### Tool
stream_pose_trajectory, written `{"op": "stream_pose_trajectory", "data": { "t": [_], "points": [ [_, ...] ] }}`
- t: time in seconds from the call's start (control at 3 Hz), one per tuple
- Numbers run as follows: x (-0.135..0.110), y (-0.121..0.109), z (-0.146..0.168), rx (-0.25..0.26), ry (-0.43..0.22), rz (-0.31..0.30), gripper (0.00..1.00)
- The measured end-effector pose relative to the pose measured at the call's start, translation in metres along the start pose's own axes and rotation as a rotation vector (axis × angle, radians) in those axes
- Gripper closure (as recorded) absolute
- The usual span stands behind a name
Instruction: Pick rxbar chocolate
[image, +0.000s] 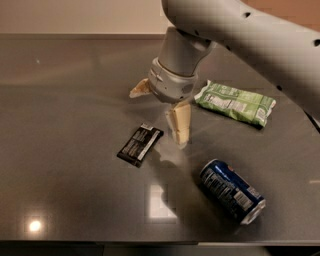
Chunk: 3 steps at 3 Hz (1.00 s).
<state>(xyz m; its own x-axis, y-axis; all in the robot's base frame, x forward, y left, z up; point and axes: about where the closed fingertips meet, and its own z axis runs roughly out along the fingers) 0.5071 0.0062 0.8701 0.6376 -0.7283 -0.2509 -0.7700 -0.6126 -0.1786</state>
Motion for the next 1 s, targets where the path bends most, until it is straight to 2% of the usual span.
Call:
{"op": "stream_pose_trajectory", "data": {
  "t": [0.33,0.67,1.0],
  "points": [
    [-0.010,-0.003,0.021,-0.041,-0.012,-0.107,0.00],
    [-0.018,-0.005,0.044,-0.109,-0.003,-0.234,0.00],
    [-0.015,0.003,0.050,-0.179,0.024,-0.285,0.00]
  ]
}}
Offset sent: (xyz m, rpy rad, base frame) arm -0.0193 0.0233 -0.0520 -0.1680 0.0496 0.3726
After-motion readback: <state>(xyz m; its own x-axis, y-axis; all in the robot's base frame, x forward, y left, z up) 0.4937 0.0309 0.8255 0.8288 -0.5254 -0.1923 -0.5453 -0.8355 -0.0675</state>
